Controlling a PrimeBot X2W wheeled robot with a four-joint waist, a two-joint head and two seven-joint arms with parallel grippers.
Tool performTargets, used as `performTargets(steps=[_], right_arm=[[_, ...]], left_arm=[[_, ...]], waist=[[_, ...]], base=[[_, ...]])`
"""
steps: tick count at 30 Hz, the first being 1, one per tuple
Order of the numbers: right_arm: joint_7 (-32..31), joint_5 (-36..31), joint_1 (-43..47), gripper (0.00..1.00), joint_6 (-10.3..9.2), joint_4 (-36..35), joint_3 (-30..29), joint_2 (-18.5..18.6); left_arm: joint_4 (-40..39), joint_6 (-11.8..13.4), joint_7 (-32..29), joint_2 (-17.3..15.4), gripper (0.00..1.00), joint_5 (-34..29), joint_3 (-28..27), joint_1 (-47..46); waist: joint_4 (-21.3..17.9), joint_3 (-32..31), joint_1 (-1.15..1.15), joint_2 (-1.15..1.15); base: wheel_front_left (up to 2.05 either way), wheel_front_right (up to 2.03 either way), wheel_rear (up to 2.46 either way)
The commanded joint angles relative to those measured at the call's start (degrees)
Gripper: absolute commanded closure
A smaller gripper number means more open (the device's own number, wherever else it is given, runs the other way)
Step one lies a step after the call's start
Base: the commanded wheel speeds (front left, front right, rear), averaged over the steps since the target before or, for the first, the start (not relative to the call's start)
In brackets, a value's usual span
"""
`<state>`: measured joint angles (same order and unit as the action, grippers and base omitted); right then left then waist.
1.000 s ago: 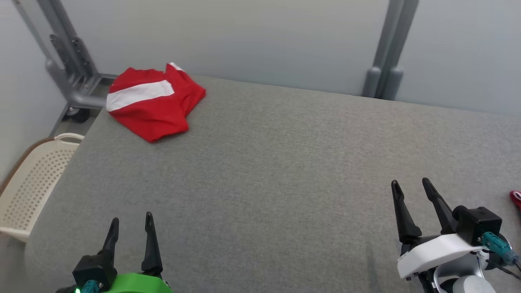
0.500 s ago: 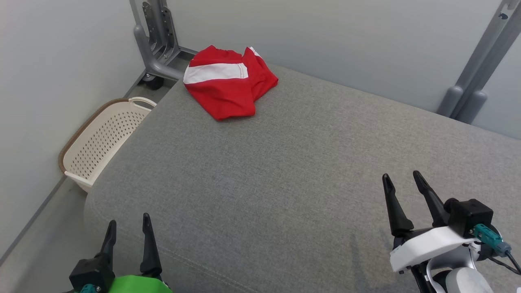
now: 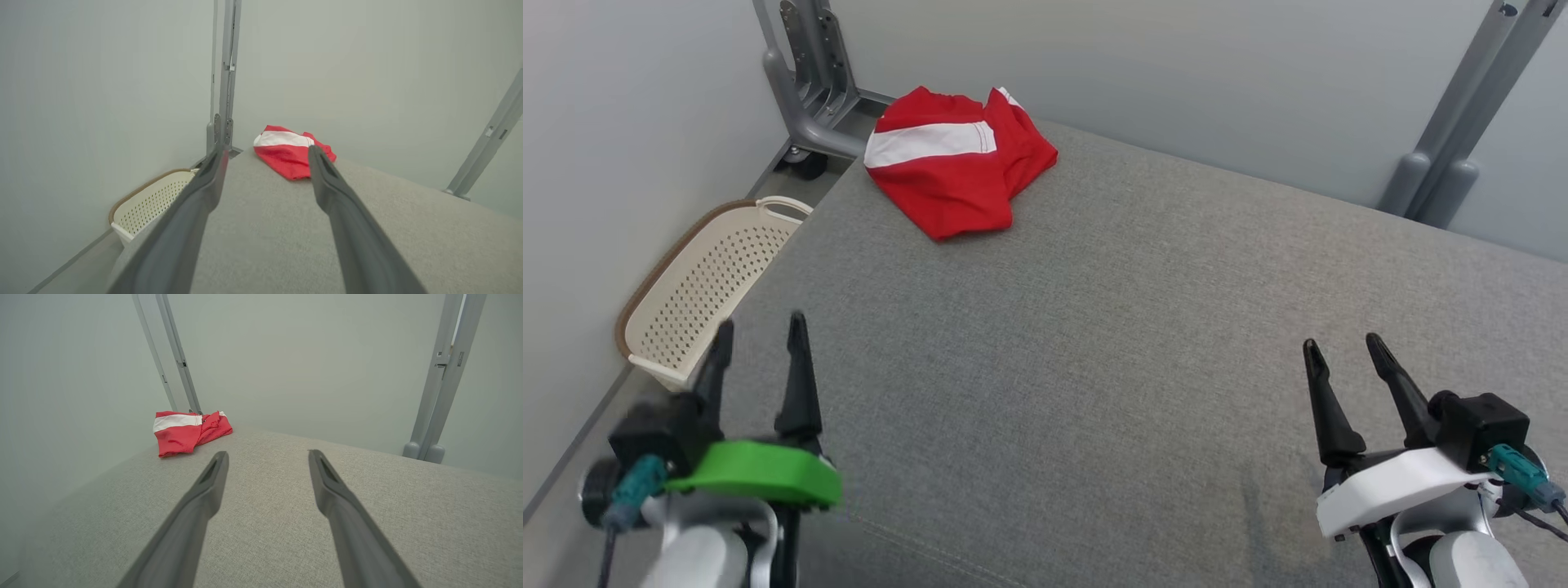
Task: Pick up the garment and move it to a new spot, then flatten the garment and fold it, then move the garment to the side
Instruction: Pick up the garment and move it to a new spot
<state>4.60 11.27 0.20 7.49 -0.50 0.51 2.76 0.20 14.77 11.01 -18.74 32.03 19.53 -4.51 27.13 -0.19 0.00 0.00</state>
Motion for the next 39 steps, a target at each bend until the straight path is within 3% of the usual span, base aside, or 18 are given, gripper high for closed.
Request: performTargets(steps=[1, 8, 14, 19, 25, 32, 39], right_arm=[[-0.04, -0.47, -0.48, 0.0, 0.0, -0.4, -0.35, 0.25], [-0.34, -1.6, -3.27, 0.0, 0.0, -2.54, -0.82, 0.26], [-0.92, -3.83, -7.62, 0.0, 0.0, -7.39, 0.36, 0.24], [-1.77, -5.54, -11.94, 0.0, 0.0, -10.79, 2.82, 0.24], [-1.92, -6.26, -15.67, 0.0, 0.0, -13.5, 3.23, 0.23], [-2.32, -7.52, -18.02, 0.0, 0.0, -16.42, 2.65, 0.2], [-2.44, -8.29, -18.77, 0.0, 0.0, -18.12, 2.48, 0.2]], left_arm=[[-0.29, -0.41, -0.43, -0.5, 0.0, -0.41, -0.28, -2.27], [4.76, -5.89, -8.69, -4.81, 0.0, -0.64, -0.27, -22.02], [20.3, -9.86, -15.95, -7.12, 0.0, 1.21, -1.34, -38.12], [29.75, -10.27, -16.83, -10.1, 0.0, 0.67, -3.05, -46.1], [37.07, -11.53, -16.26, -11.83, 0.0, 0.47, -3.66, -52.16], [43.75, -11.95, -15.19, -13.42, 0.0, 1.37, -4.71, -54.94], [47.96, -12.77, -15.92, -14.55, 0.0, 0.99, -4.17, -56.64]], waist=[[-0.88, 0.76, 0.0, 0.0], [-5.57, 4.45, 0.0, 0.0], [-13.2, 11.01, 0.0, 0.0], [-19.18, 17.98, 0.0, 0.0], [-23.57, 25.13, 0.0, 0.0], [-25.62, 31.67, 0.0, 0.0], [-25.84, 34.42, 0.0, 0.0]], base=[[0.0, 0.0, 0.0], [0.0, 0.0, 0.0], [0.0, 0.0, 0.0], [0.0, 0.0, 0.0], [0.0, 0.0, 0.0], [0.0, 0.0, 0.0], [0.0, 0.0, 0.0]])
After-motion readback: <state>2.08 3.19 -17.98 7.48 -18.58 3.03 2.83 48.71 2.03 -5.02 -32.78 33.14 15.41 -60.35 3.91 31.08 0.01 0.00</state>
